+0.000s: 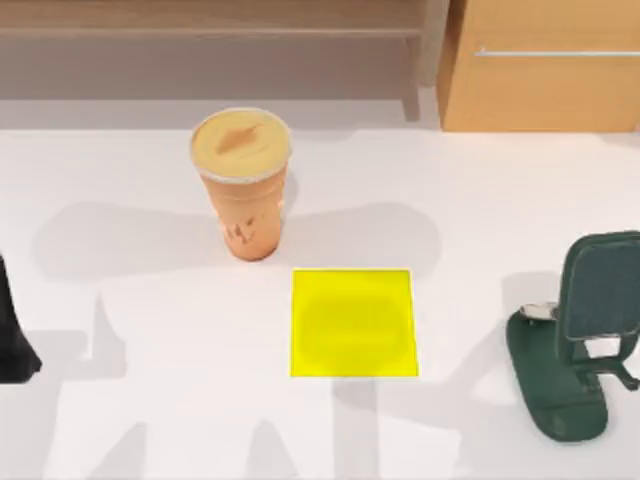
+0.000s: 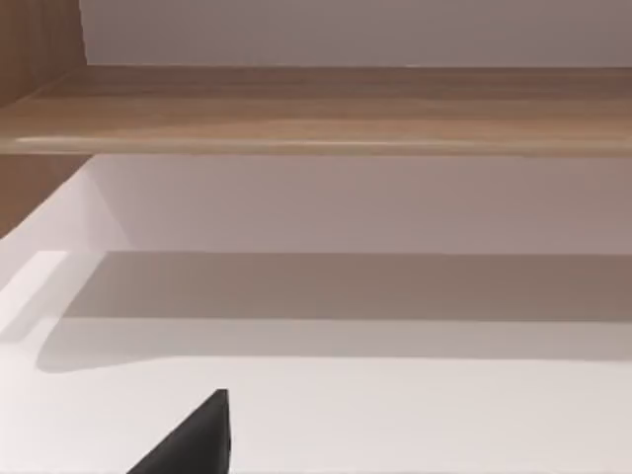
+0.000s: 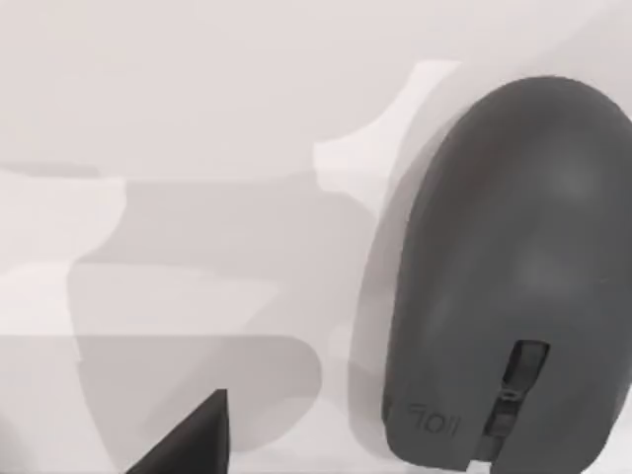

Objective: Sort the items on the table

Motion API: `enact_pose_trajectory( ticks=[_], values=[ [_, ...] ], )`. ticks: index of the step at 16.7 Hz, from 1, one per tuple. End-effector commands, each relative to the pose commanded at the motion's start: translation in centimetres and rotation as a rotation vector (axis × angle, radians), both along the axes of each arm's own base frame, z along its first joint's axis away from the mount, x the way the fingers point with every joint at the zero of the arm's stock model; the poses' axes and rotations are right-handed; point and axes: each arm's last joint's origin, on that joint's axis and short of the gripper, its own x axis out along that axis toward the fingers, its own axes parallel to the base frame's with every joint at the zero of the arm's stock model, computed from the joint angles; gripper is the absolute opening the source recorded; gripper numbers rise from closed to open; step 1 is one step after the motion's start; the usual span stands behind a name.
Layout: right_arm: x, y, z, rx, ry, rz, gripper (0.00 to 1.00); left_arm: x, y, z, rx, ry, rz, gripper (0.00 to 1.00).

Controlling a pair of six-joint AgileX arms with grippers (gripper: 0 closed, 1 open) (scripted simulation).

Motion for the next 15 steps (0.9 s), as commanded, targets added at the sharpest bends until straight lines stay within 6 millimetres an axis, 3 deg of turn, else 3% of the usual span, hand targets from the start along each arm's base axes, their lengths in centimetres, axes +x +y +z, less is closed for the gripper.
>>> enact_pose_trajectory(
  ticks=[4, 10, 15],
  values=[
    [1.6, -1.4, 0.2, 0.046, 0.145, -0.089, 1.0, 0.0, 0.0, 0.0, 0.0, 0.0, 0.0, 1.0],
    [1.7, -1.4, 0.2, 0.048, 0.153, -0.092, 1.0, 0.0, 0.0, 0.0, 0.0, 0.0, 0.0, 1.0],
    [2.1, -1.7, -3.5, 0.048, 0.153, -0.097, 1.0, 0.0, 0.0, 0.0, 0.0, 0.0, 0.0, 1.0]
  ],
)
